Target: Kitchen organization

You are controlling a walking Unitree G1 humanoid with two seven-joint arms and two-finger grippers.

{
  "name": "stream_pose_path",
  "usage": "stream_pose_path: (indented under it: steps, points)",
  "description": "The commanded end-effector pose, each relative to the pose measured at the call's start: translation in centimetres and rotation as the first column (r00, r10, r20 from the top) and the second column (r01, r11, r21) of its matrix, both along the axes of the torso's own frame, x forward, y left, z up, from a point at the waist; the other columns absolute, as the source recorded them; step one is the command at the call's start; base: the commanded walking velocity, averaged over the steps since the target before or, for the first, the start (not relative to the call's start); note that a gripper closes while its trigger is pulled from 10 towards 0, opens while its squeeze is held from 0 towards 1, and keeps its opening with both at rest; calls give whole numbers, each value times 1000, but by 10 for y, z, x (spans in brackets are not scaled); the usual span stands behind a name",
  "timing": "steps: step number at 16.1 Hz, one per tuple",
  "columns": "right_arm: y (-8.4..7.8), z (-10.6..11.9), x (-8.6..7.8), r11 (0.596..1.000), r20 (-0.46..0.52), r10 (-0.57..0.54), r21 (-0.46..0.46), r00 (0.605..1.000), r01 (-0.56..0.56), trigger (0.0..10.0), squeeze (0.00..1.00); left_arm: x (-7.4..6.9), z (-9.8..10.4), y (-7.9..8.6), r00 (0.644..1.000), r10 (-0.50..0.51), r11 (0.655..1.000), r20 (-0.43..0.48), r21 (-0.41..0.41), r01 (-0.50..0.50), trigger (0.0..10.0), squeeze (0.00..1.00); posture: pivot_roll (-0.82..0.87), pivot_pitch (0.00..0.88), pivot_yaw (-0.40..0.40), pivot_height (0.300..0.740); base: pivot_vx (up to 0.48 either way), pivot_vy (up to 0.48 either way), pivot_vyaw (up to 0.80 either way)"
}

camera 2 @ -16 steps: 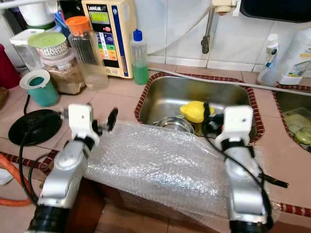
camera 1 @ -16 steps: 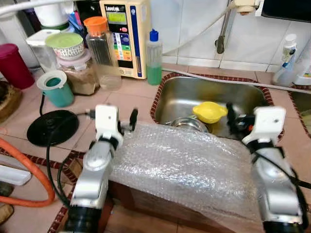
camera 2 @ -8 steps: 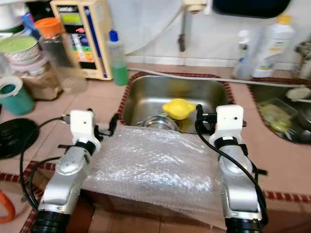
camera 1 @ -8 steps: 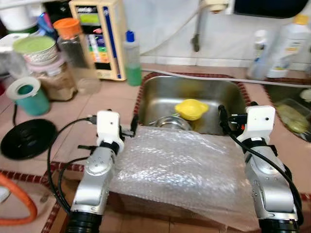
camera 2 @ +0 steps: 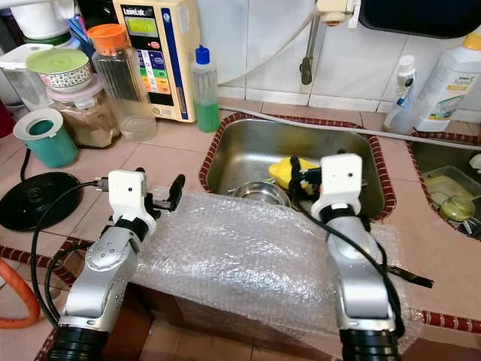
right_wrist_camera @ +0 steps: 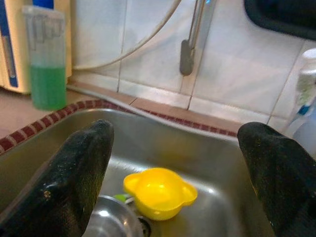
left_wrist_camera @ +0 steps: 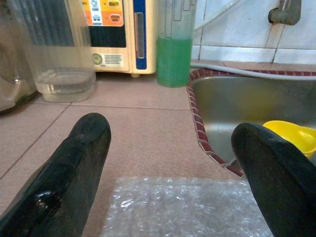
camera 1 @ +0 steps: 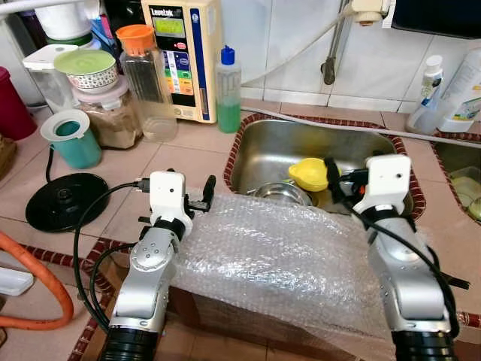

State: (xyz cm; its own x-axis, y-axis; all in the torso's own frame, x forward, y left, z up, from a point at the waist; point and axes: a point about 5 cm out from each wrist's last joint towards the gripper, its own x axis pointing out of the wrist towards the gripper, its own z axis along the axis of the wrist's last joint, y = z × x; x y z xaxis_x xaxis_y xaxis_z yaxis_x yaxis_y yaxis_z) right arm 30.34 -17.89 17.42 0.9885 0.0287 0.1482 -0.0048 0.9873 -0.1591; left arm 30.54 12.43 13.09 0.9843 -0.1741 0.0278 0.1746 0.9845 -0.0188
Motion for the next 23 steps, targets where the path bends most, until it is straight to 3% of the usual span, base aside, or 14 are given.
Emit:
stream_pose_path:
  steps: [1,7,23]
  points:
    - [-3,4,1,1000,7,-15,2,1000,15,10000,0,2,7,1,1000,-5,1000,20,2,5,10000,0,29,0,52,740,0,0,0]
    - [-4,5,1,1000,19,-27,0,999,27,10000,0,10,14,6,999,-6,1000,34,5,6,10000,0,24,0,62,740,0,-245,0]
    - [-4,3,1,999,0,-34,19,999,34,10000,0,7,6,-1,999,-38,999,1,-3,38,10000,0,22,0,62,740,0,-413,0]
